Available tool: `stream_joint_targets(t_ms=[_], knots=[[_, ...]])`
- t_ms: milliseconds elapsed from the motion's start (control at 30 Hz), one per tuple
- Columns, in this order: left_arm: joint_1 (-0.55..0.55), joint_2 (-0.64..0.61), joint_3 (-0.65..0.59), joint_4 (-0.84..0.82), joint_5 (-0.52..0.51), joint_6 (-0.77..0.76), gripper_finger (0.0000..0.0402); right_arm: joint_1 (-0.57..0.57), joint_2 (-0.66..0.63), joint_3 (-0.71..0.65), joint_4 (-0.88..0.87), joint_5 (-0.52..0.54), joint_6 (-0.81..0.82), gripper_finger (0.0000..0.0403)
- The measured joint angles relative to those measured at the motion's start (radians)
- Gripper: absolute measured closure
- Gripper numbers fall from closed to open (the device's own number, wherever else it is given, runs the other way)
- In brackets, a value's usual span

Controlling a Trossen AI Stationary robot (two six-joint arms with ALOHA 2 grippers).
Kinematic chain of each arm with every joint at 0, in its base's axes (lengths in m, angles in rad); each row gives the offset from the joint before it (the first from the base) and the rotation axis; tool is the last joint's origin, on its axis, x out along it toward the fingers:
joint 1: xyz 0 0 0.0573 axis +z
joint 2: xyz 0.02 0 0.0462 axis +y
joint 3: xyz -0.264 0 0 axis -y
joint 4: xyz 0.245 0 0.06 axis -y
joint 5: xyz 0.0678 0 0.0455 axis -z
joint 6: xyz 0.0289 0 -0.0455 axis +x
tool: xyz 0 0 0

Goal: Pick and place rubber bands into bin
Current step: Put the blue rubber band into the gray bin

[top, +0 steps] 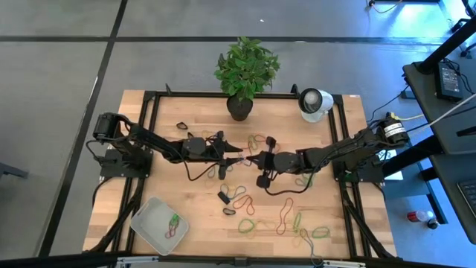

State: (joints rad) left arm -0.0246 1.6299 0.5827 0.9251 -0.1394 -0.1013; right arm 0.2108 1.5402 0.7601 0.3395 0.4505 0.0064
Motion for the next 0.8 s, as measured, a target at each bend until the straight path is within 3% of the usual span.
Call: stream_joint_targets(t_ms=[367,500,633,800], knots=[[0.000,-0.001,0.000,0.051,0.003,0.001,0.0267,0.000,0.004,0.000,0.017,-0.027,-0.010,0.0403],[-0.005,-0.001,0.000,0.051,0.028,0.002,0.0310,0.000,0.004,0.000,0.017,-0.027,-0.008,0.0403],[-0.017,-0.001,0.000,0.047,0.040,0.001,0.0383,0.000,0.004,0.000,0.017,-0.027,-0.003,0.0400],[-0.028,-0.001,0.000,0.044,0.037,0.017,0.0399,-0.004,0.004,0.000,0.016,-0.027,0.045,0.0369]])
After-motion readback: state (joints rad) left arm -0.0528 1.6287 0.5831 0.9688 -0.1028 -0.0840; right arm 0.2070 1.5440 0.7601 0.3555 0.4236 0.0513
